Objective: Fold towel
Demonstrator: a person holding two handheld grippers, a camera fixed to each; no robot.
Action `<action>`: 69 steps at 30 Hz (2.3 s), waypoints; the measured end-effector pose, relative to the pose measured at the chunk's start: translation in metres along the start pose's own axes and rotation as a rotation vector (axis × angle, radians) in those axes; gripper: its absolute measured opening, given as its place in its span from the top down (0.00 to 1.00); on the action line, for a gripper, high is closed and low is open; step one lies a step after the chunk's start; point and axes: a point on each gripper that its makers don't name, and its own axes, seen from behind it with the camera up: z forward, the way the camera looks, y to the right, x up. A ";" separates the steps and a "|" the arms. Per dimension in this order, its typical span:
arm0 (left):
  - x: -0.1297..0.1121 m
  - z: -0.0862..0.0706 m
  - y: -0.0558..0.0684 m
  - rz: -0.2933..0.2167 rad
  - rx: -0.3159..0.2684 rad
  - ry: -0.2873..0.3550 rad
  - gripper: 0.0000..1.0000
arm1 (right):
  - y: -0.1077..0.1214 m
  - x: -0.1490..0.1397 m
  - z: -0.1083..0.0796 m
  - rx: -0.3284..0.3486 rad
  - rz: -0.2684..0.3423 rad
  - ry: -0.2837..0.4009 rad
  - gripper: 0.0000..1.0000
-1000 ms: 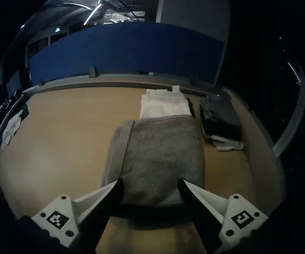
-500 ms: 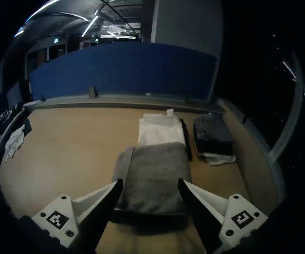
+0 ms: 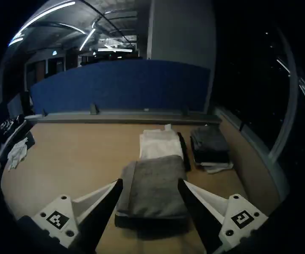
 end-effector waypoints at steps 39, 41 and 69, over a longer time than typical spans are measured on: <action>0.140 -0.014 0.018 -0.064 -0.094 0.475 0.06 | -0.067 0.060 -0.088 0.064 0.123 0.458 0.00; 0.141 -0.014 0.019 -0.067 -0.097 0.481 0.06 | -0.068 0.060 -0.089 0.056 0.124 0.459 0.00; 0.075 0.047 0.041 -0.083 -0.118 0.540 0.06 | -0.102 0.001 -0.055 0.068 0.042 0.388 0.00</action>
